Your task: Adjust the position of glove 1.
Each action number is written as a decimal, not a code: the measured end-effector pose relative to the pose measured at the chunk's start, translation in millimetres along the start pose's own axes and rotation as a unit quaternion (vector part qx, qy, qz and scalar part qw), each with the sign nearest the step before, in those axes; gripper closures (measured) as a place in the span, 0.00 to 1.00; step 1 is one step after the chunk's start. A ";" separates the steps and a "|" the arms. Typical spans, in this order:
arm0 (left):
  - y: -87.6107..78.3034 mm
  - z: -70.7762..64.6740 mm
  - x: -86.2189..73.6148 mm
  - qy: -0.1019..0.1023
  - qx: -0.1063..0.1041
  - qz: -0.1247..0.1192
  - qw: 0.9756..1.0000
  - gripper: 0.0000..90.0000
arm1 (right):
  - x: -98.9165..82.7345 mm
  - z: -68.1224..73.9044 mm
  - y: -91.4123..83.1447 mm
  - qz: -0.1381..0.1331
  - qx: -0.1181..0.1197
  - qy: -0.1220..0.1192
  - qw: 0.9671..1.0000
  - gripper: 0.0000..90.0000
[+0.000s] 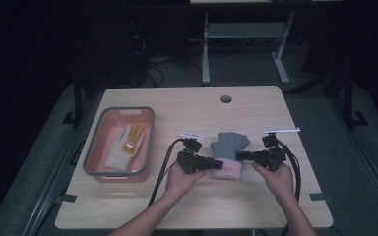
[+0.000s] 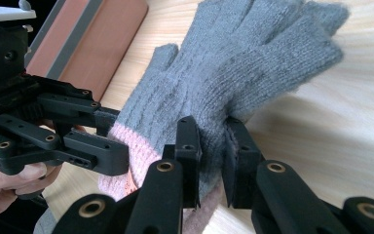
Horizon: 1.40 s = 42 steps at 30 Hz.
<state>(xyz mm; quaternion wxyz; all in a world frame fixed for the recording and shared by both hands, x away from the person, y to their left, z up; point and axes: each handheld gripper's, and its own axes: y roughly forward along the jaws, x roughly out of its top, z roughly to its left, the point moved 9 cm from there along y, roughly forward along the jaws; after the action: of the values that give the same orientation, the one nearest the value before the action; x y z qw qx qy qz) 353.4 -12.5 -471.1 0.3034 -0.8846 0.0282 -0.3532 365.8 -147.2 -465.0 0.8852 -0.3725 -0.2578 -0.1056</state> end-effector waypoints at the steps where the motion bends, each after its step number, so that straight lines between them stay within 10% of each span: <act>1: -5.5 1.5 1.2 -0.002 0.003 -0.005 1.000 0.73 | 3.1 4.8 2.6 0.001 0.002 -0.004 1.000 0.88; 42: -93.0 28.1 10.9 0.001 0.030 -0.052 0.998 0.72 | 47.8 80.3 43.2 0.015 0.038 -0.048 0.998 0.87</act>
<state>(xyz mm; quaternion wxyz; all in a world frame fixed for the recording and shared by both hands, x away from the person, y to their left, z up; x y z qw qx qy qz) 364.3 74.8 -428.6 0.3114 -0.8749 -0.0284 -0.3698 392.2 -59.4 -418.2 0.8869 -0.3470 -0.2981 -0.0644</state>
